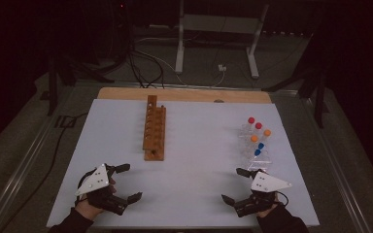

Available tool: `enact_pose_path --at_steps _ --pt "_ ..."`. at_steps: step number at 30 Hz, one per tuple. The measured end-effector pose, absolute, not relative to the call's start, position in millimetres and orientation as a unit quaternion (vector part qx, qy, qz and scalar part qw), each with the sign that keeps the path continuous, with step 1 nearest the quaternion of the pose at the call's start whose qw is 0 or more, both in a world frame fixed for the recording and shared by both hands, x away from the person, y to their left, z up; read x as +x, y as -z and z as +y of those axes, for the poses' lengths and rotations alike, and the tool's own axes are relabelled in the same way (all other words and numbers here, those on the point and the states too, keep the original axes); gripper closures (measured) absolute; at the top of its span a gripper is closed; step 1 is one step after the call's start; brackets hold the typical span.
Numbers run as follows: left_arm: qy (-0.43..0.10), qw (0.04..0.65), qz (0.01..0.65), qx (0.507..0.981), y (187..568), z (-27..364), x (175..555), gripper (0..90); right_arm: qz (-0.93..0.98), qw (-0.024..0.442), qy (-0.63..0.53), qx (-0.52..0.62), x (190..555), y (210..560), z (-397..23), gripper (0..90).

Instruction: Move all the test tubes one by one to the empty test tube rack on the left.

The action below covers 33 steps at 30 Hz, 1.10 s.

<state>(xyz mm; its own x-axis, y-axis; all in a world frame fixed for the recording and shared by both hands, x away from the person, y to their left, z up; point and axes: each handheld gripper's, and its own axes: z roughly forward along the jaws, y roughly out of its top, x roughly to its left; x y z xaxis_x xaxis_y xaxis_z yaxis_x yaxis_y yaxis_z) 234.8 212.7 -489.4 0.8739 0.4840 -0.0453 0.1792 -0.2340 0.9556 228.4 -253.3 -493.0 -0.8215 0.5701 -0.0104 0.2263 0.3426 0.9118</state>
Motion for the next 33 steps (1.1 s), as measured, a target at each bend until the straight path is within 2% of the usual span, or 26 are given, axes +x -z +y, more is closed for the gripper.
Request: enact_pose_path --at_steps 7,13,33 --pt "-0.132 0.579 0.214 0.775 489.4 212.2 235.0 0.5 0.807 0.132 -0.522 0.242 226.7 486.8 -249.4 0.0" --pt "-0.131 0.581 0.213 0.775 489.7 213.9 234.5 0.5 0.807 0.137 -0.526 0.232 224.7 471.6 -242.2 0.0" --pt "-0.126 0.581 0.215 0.775 489.7 213.9 235.0 0.5 0.764 0.237 -0.532 0.278 244.0 425.8 -253.0 0.0"
